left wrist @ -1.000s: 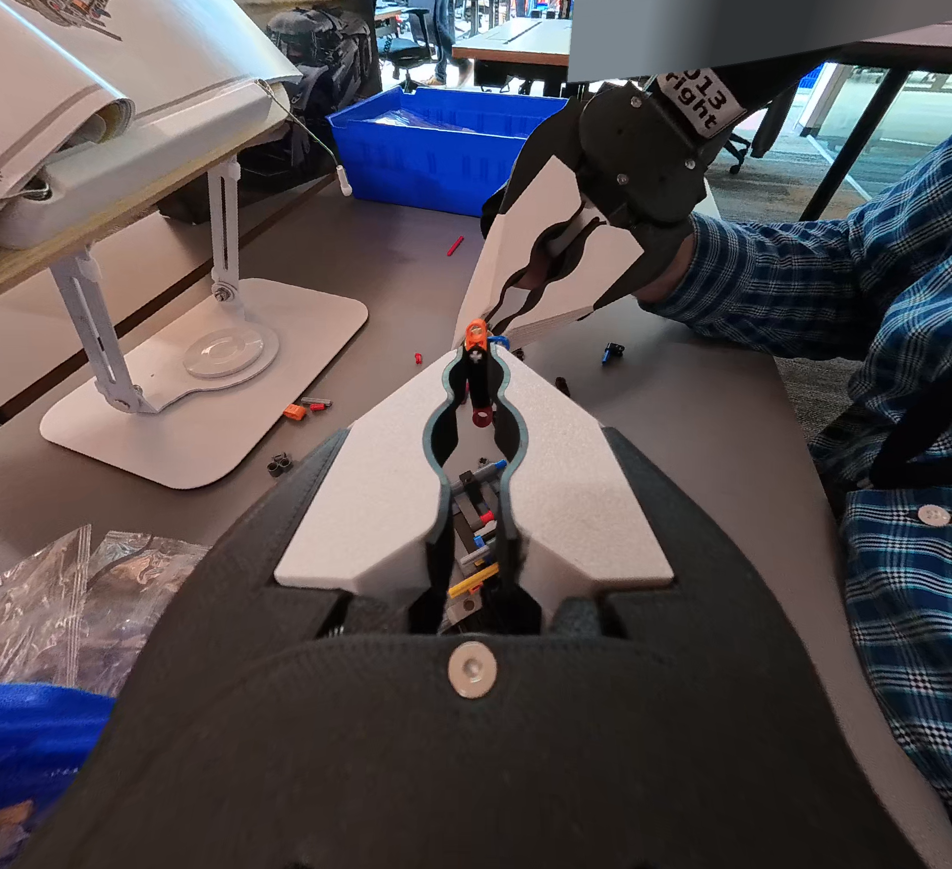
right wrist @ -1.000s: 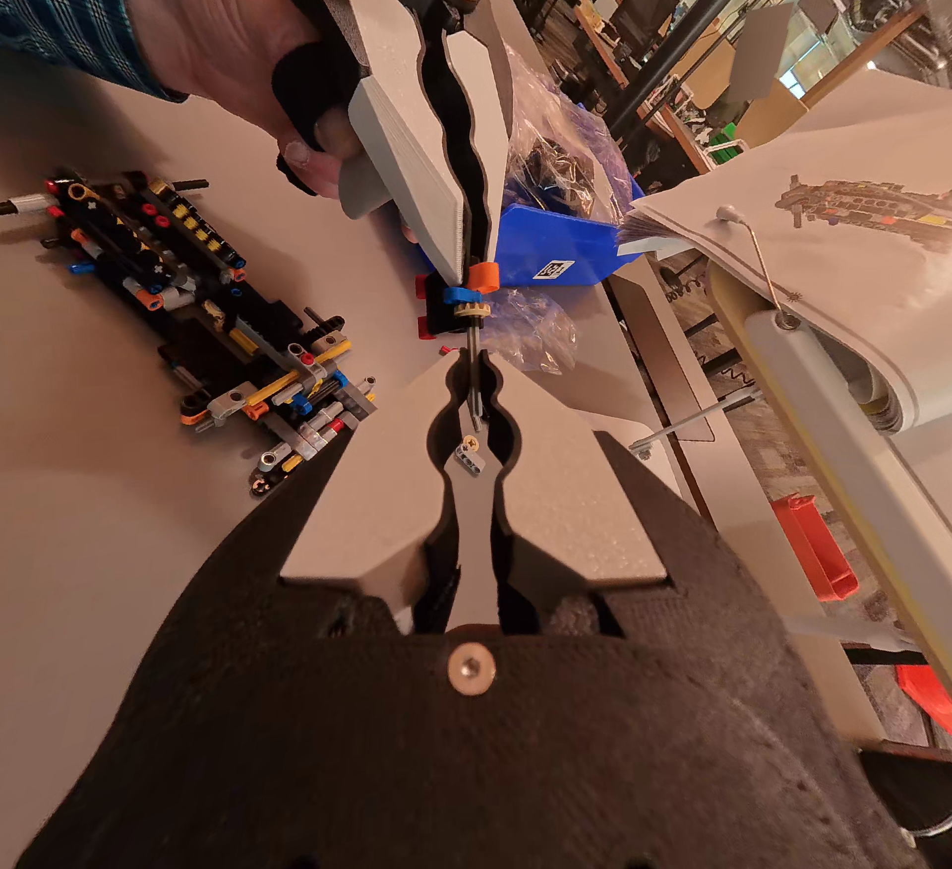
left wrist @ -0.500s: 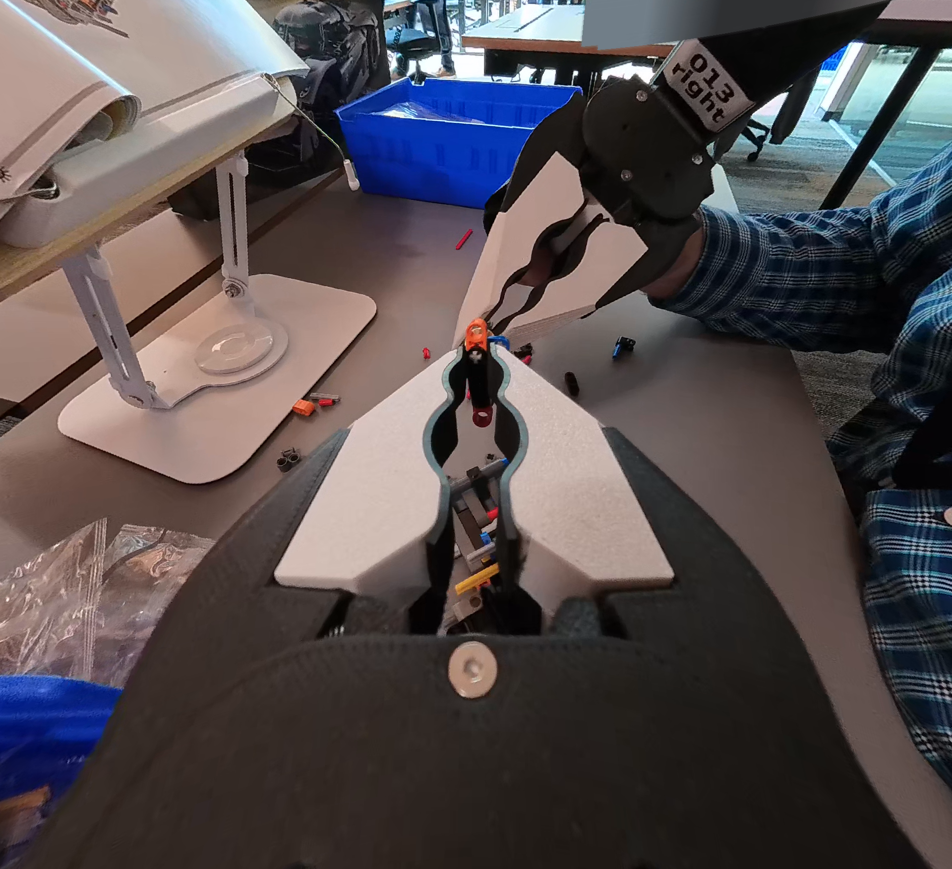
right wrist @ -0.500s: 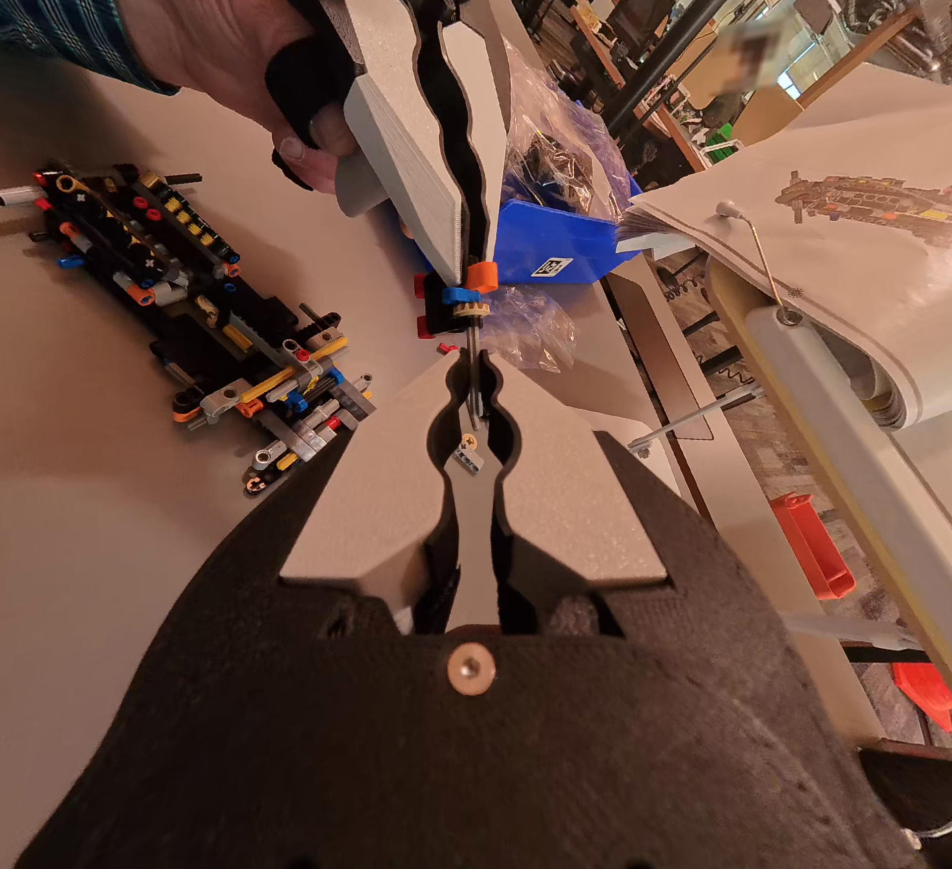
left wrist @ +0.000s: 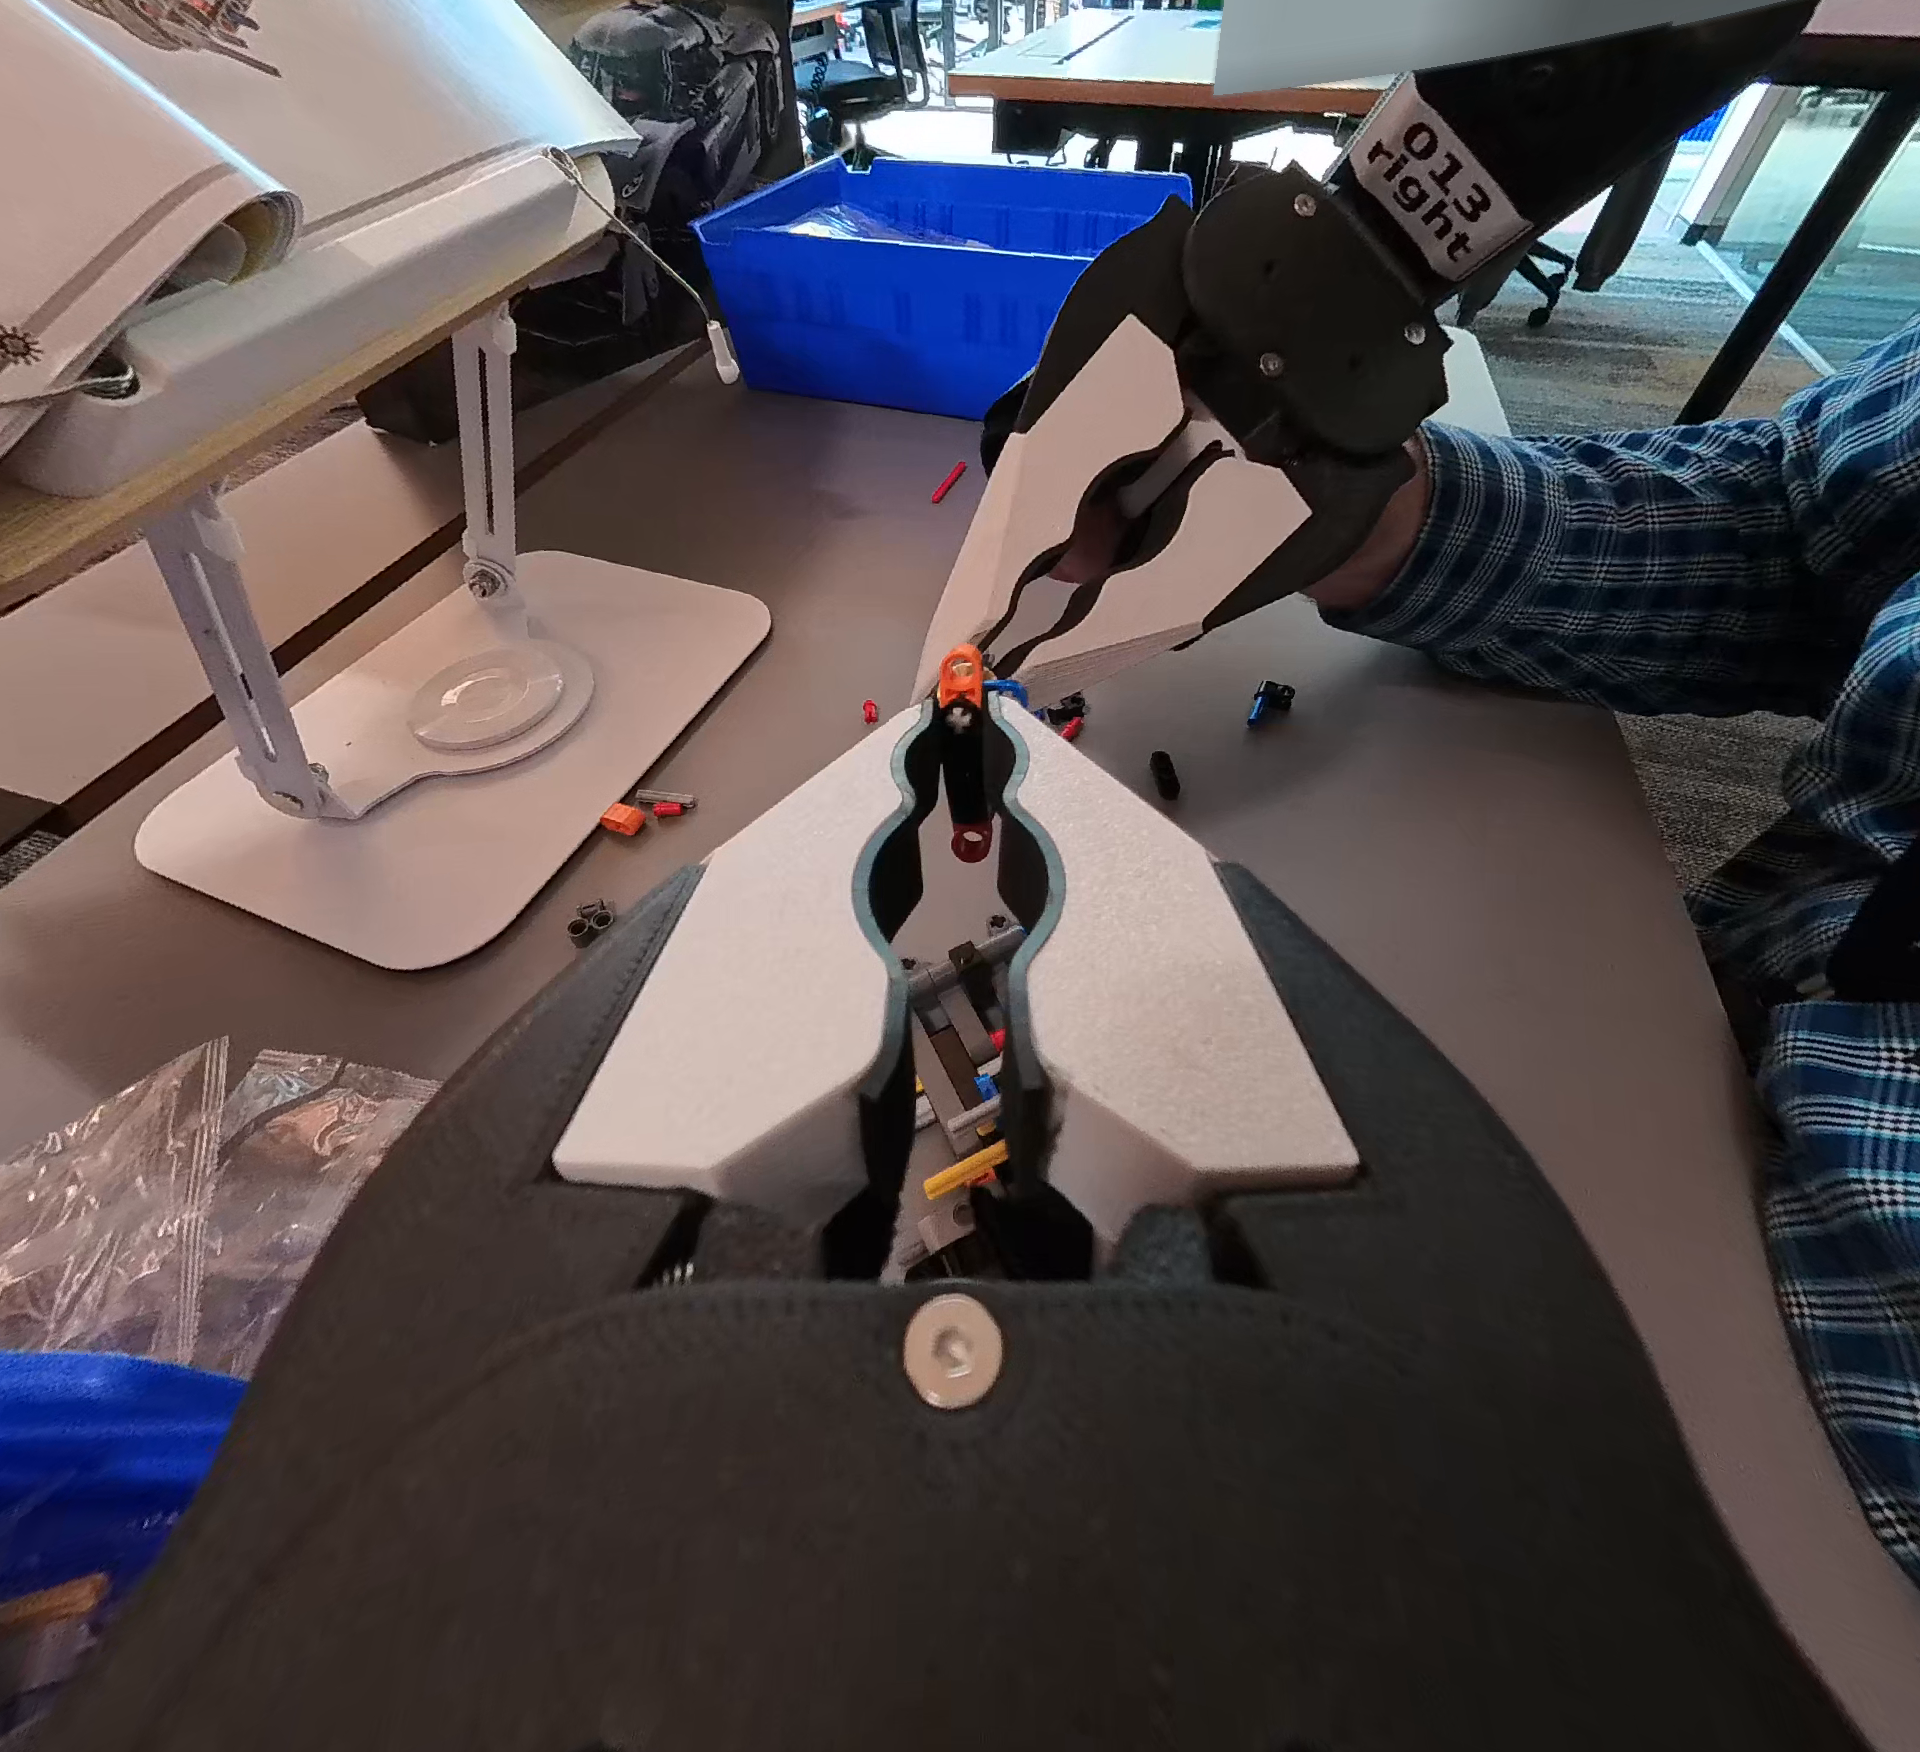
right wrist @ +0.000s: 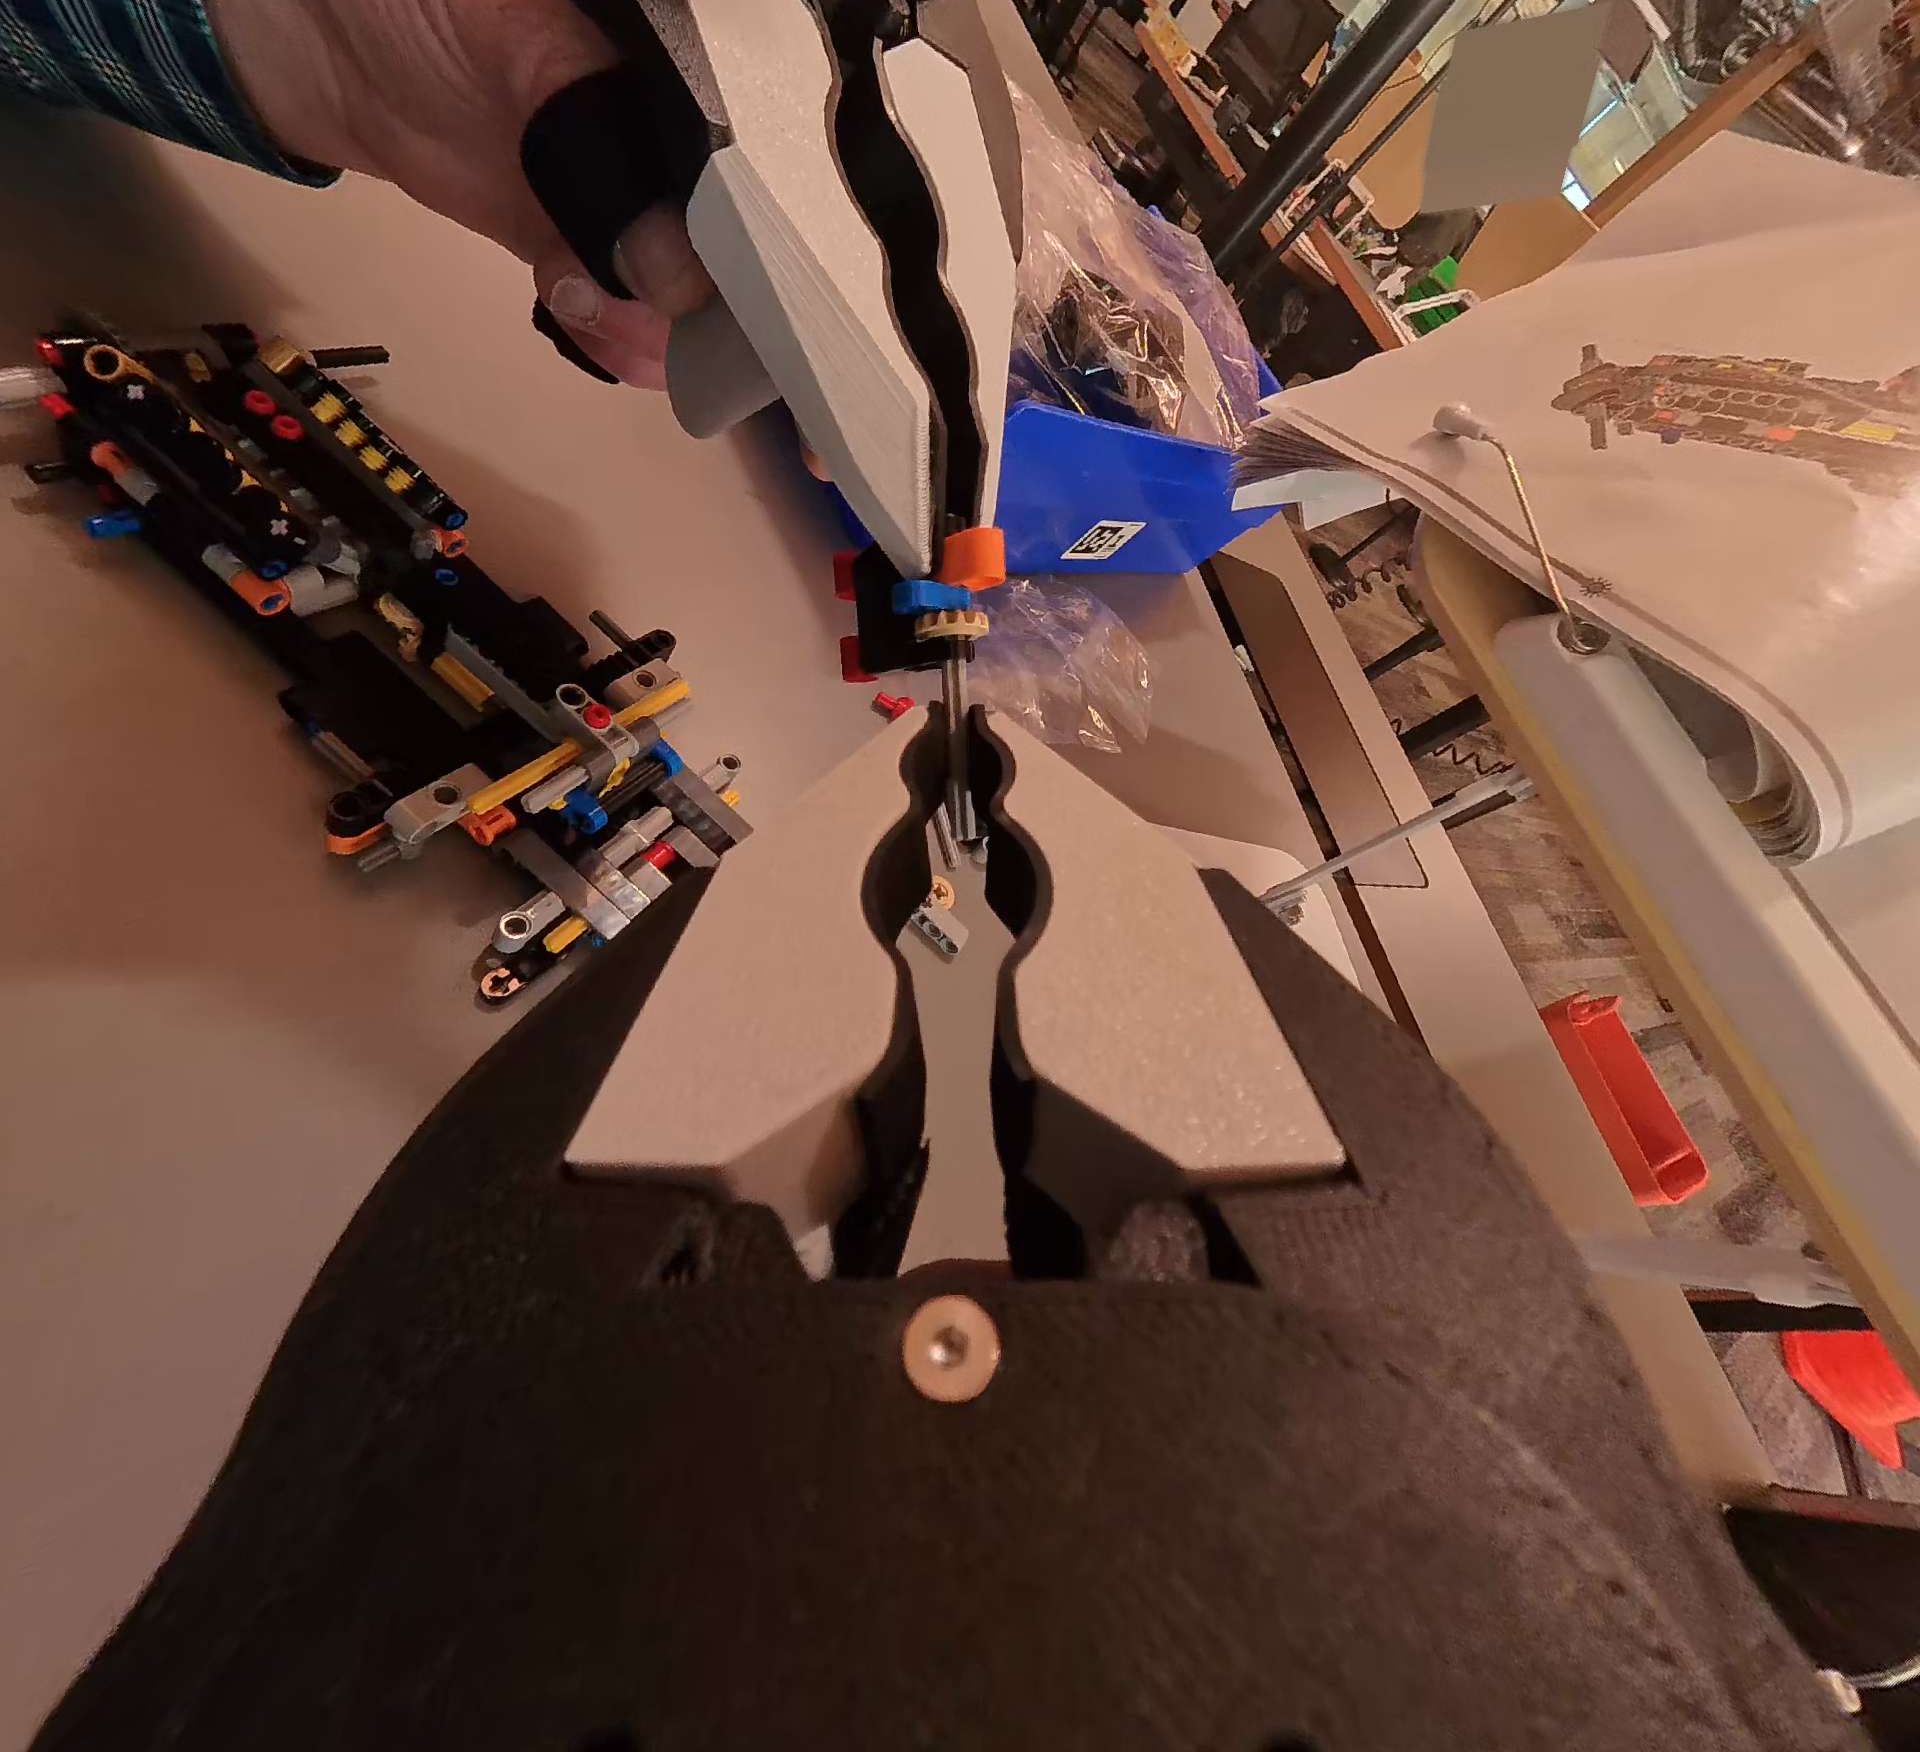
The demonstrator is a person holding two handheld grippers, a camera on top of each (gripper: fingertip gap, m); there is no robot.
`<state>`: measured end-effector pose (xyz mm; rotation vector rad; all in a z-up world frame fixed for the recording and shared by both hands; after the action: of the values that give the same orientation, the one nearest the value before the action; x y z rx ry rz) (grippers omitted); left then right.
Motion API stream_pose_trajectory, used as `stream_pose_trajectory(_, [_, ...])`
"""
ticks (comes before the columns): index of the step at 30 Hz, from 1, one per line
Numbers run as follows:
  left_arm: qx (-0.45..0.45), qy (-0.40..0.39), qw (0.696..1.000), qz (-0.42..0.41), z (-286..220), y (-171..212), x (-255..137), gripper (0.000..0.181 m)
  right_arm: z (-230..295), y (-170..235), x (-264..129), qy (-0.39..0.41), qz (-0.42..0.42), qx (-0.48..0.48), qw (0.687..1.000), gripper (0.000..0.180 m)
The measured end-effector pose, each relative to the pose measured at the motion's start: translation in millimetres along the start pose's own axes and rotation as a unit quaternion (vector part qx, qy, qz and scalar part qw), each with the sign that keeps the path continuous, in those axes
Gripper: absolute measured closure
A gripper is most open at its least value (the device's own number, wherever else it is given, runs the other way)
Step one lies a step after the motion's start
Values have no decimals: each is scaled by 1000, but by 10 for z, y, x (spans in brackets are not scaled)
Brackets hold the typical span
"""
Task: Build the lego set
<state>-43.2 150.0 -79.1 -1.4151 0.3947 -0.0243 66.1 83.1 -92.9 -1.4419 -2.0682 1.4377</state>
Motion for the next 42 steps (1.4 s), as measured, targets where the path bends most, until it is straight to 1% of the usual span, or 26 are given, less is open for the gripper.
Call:
stream_pose_trajectory(1, [0, -1, 1000, -1, 2, 0, 1, 176, -2, 0, 0, 2, 0, -1, 1000, 180])
stream_pose_trajectory(8, [20, -20, 1000, -6, 5, -20, -8, 175, -10, -9, 14, 25, -10, -12, 1000, 179])
stream_pose_trajectory(17, [98, -66, 993, 18, -48, -52, 2, 174, -14, -2, 27, 49, -9, -37, 998, 179])
stream_pose_trajectory(25, [81, -63, 995, 20, -22, -32, 9, 173, -22, 18, 42, 35, -11, -12, 999, 179])
stream_pose_trajectory(27, [74, -61, 995, 20, -3, -26, 3, 172, -24, 23, 44, 20, -13, 10, 1000, 179])
stream_pose_trajectory(30, [45, -46, 998, 14, 31, -11, -6, 167, -35, 41, 51, -22, -23, 71, 997, 179])
stream_pose_trajectory(35, [-32, 0, 999, -6, 91, 20, -20, 166, -58, 78, 78, -100, -37, 197, 975, 179])
stream_pose_trajectory(40, [-118, 49, 991, -27, 172, 79, -30, 153, -134, 140, 80, -110, -35, 267, 957, 179])
stream_pose_trajectory(42, [-129, 51, 990, -31, 199, 104, -23, 154, -152, 162, 80, -118, -32, 293, 948, 179])
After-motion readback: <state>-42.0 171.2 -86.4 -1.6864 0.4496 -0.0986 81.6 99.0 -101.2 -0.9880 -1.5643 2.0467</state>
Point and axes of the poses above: each gripper's, where its closed fingertips meet, x out along the fingers, y out of its underside, z = x × y across the jaws, the point moved 7 cm from there along -x, back along the fingers, and after that the axes turned 5 degrees about x, right-handed, at the moved point
